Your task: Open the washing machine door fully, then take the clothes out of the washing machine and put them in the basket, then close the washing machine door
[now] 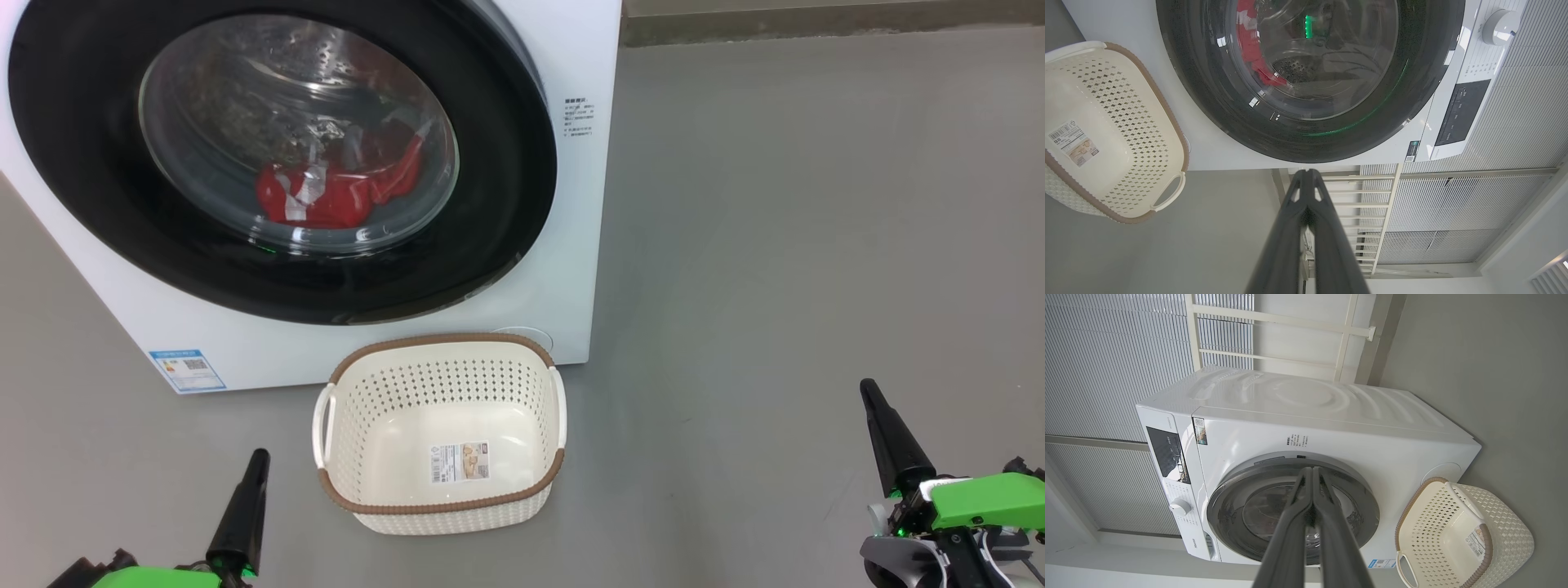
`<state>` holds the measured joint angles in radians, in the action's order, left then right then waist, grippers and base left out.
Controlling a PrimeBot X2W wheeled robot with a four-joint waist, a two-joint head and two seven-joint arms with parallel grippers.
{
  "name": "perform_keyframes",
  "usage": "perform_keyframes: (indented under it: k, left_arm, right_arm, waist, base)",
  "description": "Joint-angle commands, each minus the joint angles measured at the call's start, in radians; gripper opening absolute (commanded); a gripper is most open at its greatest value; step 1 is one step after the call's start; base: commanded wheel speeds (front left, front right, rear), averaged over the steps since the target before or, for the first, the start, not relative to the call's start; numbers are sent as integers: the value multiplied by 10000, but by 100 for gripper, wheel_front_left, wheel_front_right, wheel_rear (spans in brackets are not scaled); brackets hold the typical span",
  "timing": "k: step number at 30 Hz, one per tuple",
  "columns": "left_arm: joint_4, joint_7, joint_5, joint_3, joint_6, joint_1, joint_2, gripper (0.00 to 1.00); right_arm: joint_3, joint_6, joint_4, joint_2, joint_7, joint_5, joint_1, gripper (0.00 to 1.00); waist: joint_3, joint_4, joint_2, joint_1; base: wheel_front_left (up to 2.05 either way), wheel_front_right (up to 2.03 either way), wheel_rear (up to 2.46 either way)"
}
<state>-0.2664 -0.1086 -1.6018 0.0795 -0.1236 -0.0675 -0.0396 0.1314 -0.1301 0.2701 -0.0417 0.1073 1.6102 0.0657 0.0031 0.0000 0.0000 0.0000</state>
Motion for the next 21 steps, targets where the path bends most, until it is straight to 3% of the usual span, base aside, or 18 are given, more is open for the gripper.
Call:
perform_keyframes:
  k: [1, 21]
  left_arm:
    - [216, -42, -72, 339, -71, -404, -106, 0]
    - [216, -42, -72, 339, -71, -404, -106, 0]
  right_arm:
    - [-181, -6, -253, -85, 56, -12, 422, 0]
    - [-181, -6, -253, -85, 56, -12, 422, 0]
  waist:
    - [0, 0, 0, 0]
    - [0, 0, 0, 0]
  base:
    - [0, 0, 0]
    - [0, 0, 0]
